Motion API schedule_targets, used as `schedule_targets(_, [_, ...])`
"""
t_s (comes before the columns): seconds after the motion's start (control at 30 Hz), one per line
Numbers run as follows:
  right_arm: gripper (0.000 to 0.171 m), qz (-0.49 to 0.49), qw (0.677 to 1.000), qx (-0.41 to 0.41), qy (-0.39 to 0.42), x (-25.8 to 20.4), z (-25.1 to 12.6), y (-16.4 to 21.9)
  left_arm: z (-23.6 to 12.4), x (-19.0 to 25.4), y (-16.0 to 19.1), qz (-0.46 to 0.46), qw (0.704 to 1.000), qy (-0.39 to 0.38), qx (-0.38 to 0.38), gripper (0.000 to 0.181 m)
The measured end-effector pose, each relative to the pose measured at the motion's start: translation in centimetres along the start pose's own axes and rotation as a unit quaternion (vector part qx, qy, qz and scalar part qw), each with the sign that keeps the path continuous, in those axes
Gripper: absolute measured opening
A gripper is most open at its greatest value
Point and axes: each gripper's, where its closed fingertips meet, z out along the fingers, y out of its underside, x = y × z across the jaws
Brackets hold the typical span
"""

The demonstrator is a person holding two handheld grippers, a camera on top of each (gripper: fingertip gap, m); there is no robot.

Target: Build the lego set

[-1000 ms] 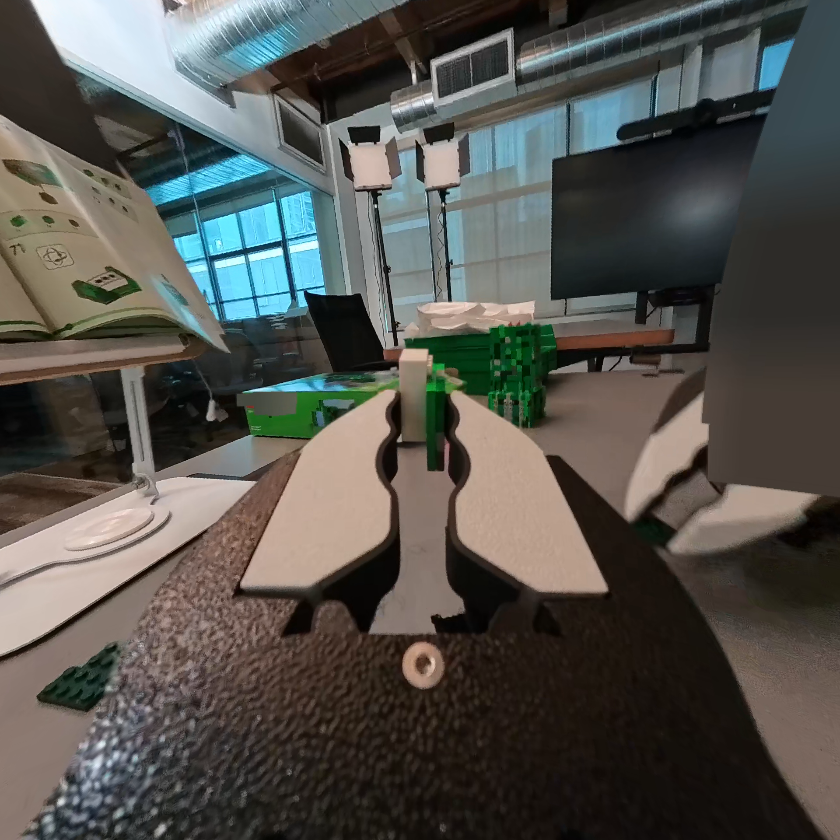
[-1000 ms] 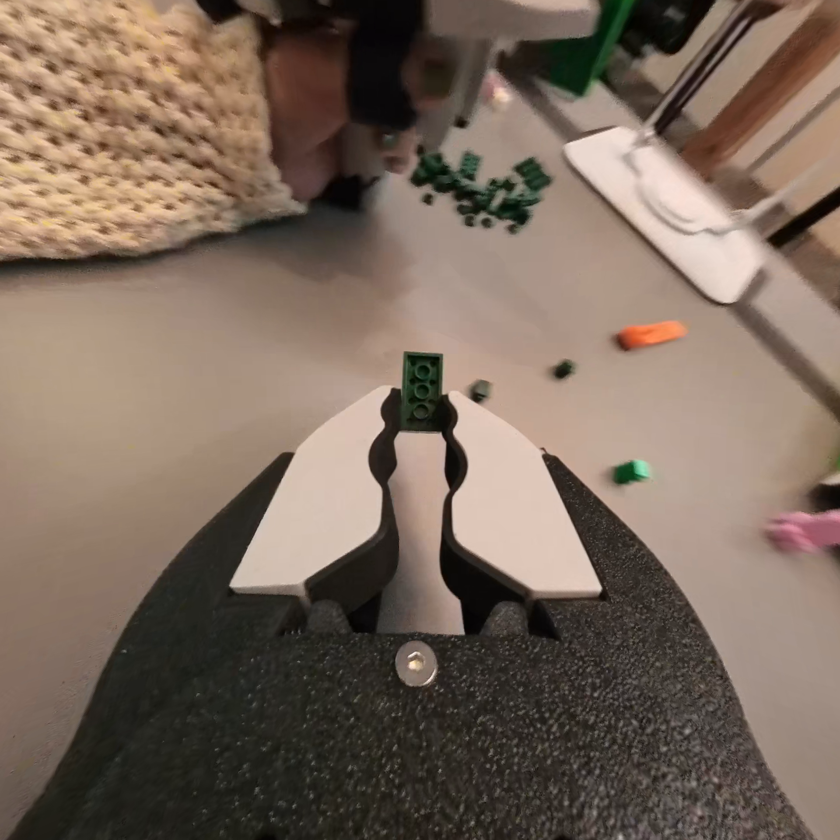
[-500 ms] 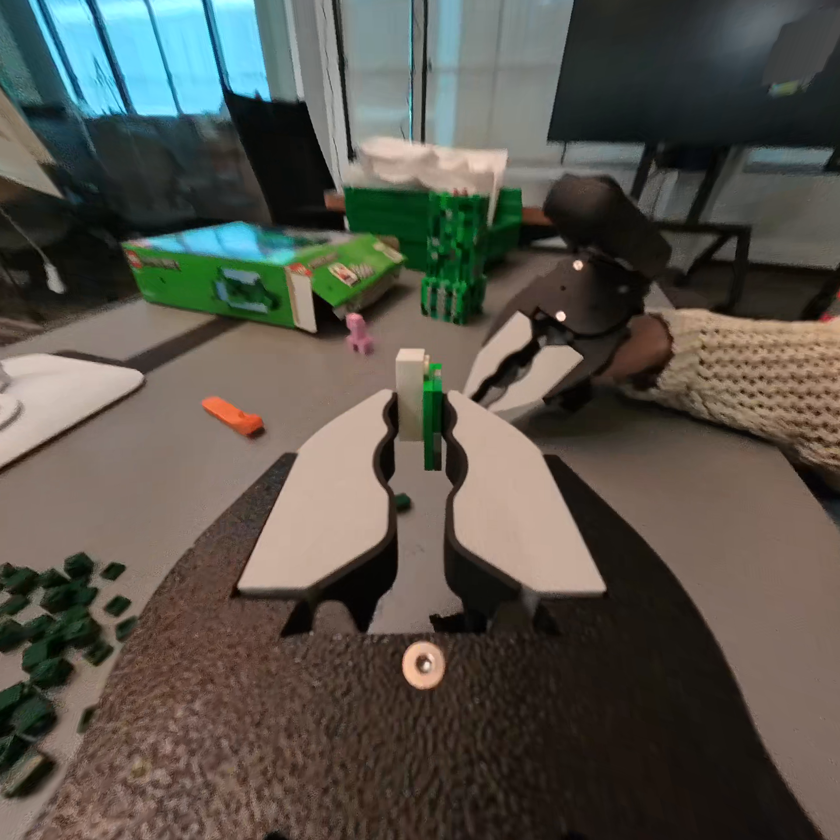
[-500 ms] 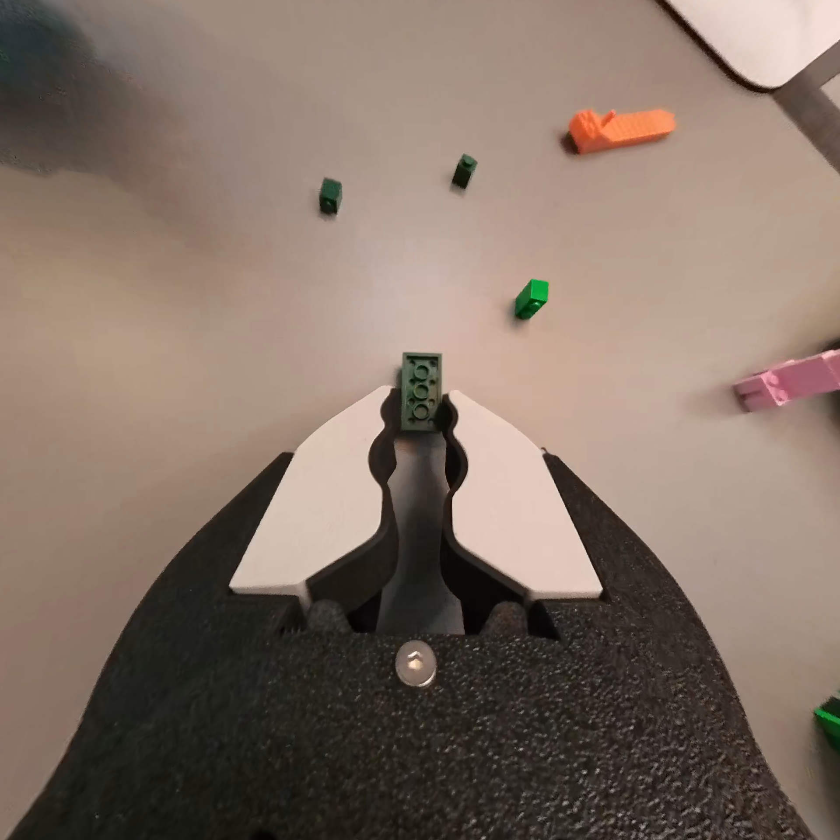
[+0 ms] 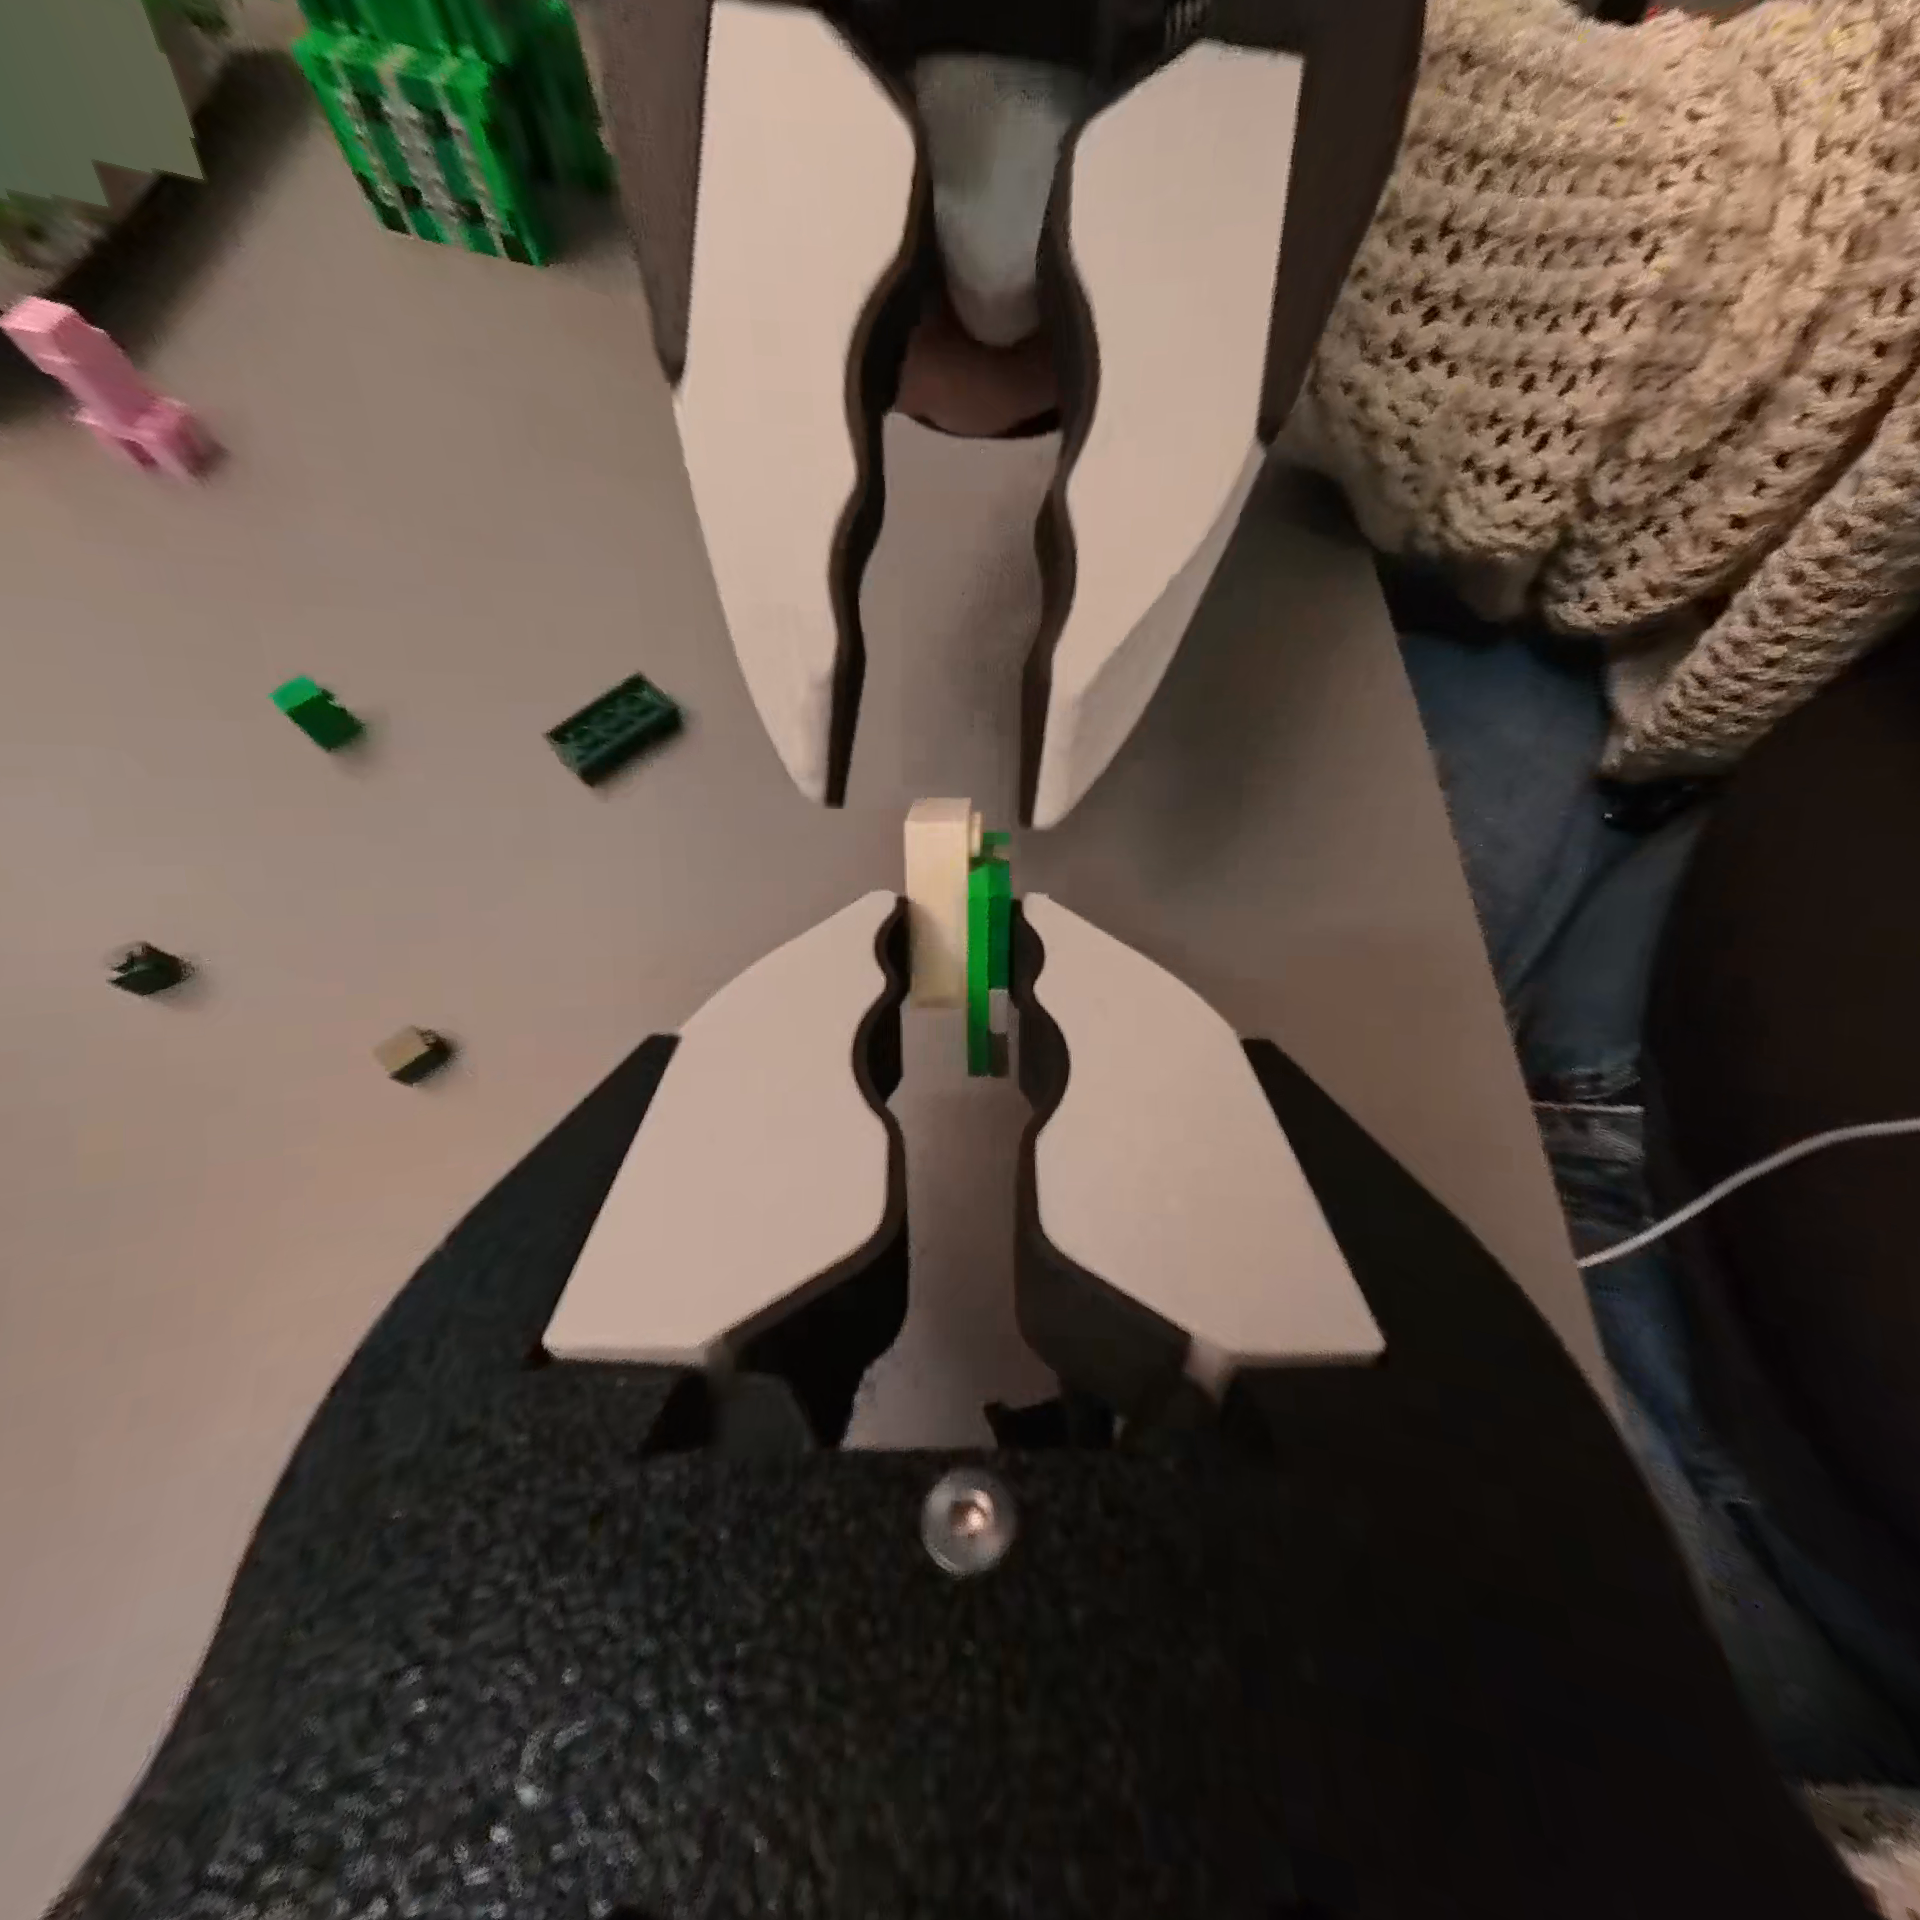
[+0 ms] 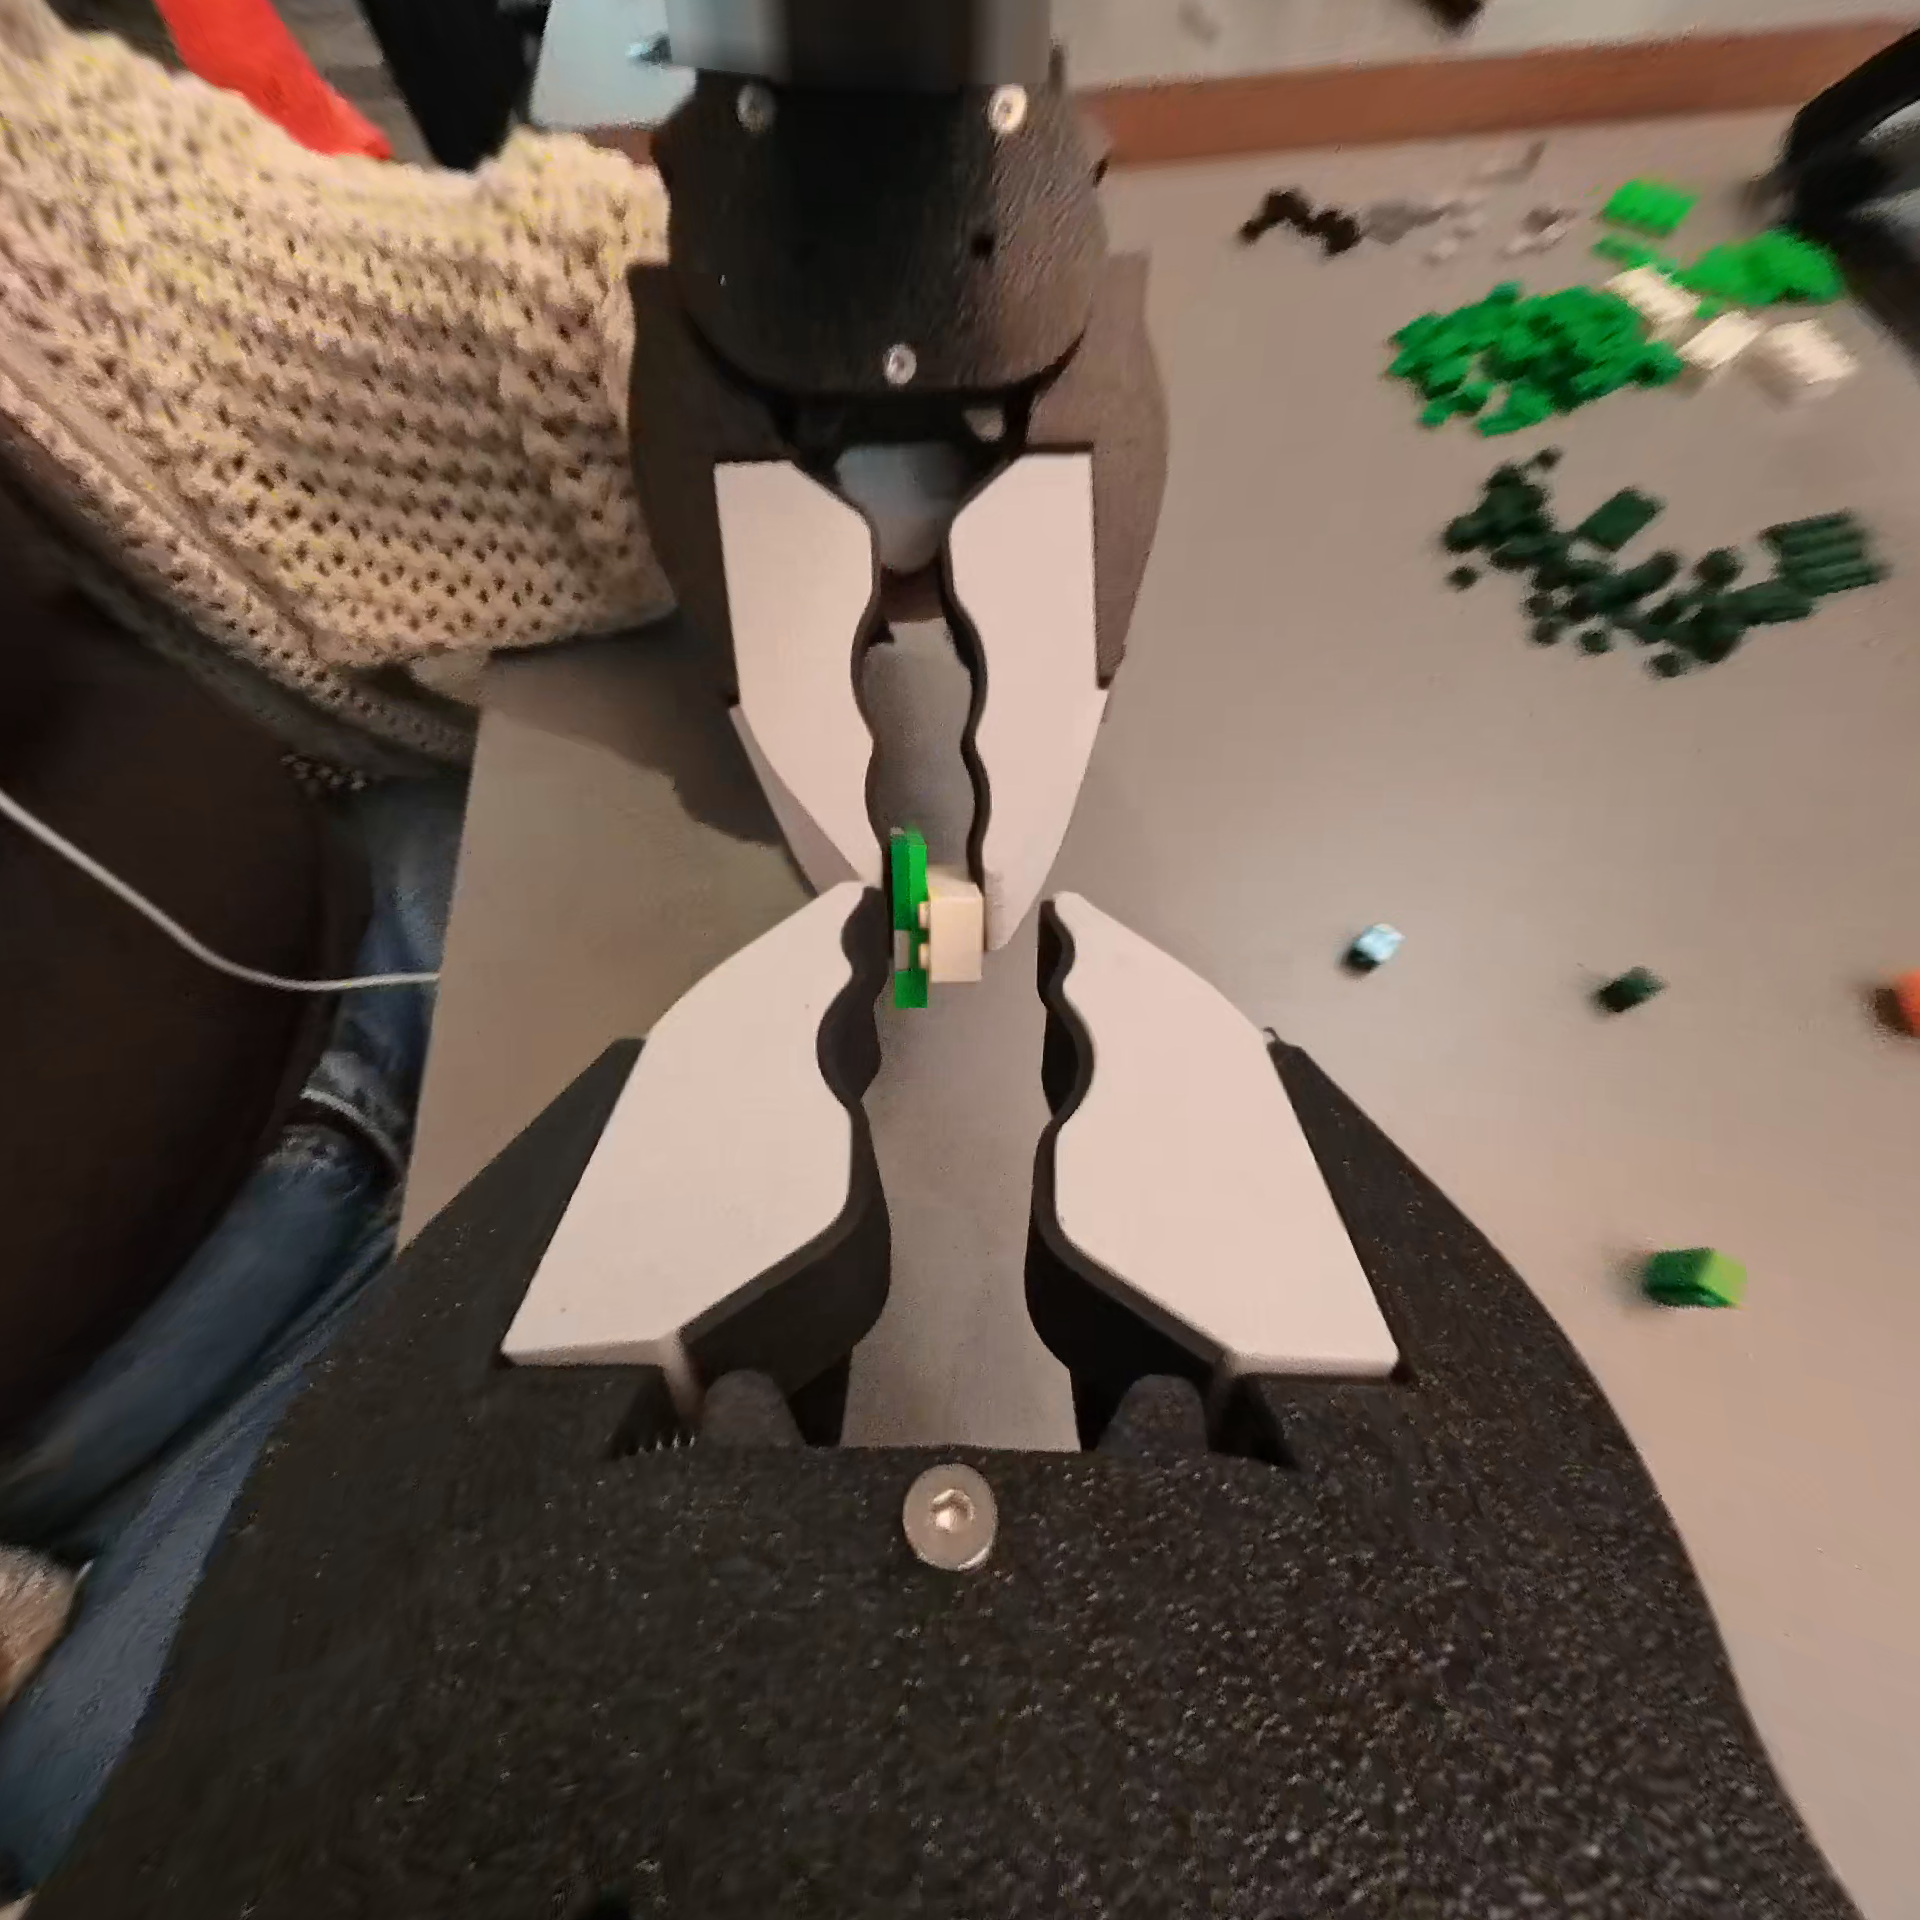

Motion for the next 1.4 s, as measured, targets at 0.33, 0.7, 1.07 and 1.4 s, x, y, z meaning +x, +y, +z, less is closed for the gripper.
schedule_targets(0.33, [0.011,-0.007,0.999,-0.013,-0.053,-2.5,1.0,1.1,-0.5,2.1,0.5,-0.009,1.000,-0.001,-0.015,0.023])
schedule_targets(0.7, [0.011,0.284,0.950,0.126,-0.023,1.1,0.1,0.9,-1.5,-3.0,-0.2,0.200,0.906,-0.371,-0.039,0.082])
schedule_targets(1.07, [0.011,0.342,0.927,0.145,-0.053,2.0,-0.2,1.6,0.3,-4.2,0.6,0.181,0.901,-0.391,-0.054,0.059])
schedule_targets(1.4, [0.031,0.277,0.952,0.057,0.113,5.7,-2.4,5.0,1.7,-5.0,3.0,0.116,0.943,-0.291,-0.109,0.037])
